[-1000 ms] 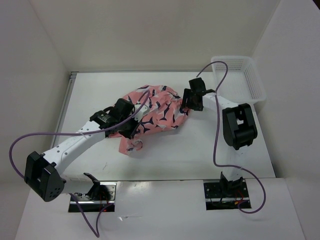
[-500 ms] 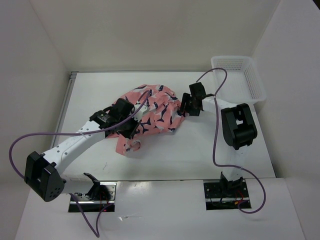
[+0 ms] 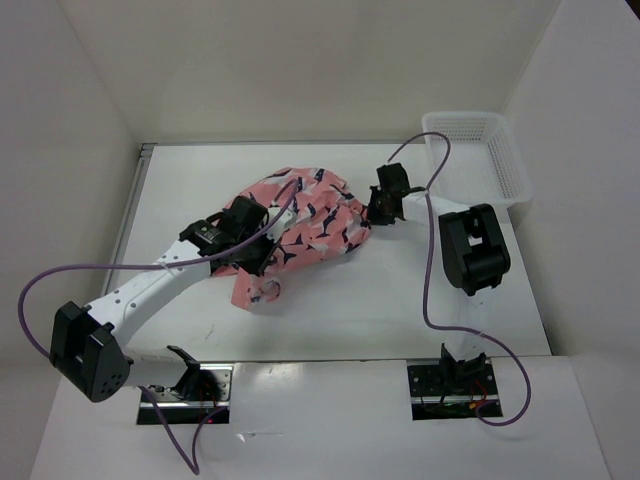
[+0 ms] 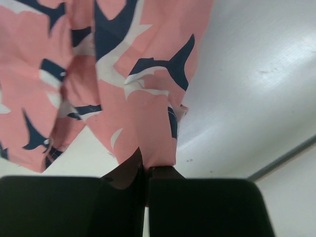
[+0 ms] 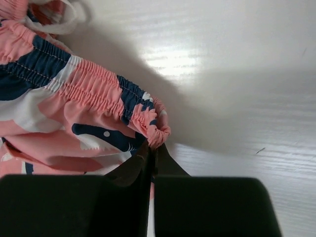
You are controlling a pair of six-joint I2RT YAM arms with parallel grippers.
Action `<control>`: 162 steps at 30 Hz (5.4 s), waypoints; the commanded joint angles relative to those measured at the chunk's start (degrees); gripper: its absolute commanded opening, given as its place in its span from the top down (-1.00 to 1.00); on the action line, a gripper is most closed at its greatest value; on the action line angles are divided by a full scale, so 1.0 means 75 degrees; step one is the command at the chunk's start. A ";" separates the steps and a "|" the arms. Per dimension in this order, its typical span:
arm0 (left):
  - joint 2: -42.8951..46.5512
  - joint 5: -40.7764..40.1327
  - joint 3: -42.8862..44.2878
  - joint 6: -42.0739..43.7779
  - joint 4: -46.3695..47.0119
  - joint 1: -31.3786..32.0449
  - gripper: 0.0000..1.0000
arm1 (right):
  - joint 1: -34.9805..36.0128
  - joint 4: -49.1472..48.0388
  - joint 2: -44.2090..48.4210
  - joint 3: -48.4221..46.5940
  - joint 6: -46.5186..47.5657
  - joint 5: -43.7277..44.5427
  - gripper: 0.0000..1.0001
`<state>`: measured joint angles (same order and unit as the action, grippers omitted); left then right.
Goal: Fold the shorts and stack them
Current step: Flatten the shorts out, then fold the shorts
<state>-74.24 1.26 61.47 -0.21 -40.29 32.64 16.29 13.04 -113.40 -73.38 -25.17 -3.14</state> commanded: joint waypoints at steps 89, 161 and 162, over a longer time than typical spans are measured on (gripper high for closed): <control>-0.1304 -0.3835 1.2392 0.0028 0.0006 -0.2712 1.00 | -0.0884 -0.0297 0.6835 -0.3353 -0.0862 -0.4363 1.00; -0.1447 -0.0638 0.1143 0.0028 -0.2935 0.0956 -0.21 | -0.1423 0.2679 0.4292 0.2308 0.6636 -0.0086 -0.08; -0.1376 -0.0544 0.1236 0.0028 -0.3041 0.0956 -0.21 | -0.1423 0.2680 0.4292 0.2308 0.6799 0.0030 -0.16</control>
<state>-88.18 -6.63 69.95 -0.16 -58.30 40.10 5.69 31.83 -81.67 -56.38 20.03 -5.82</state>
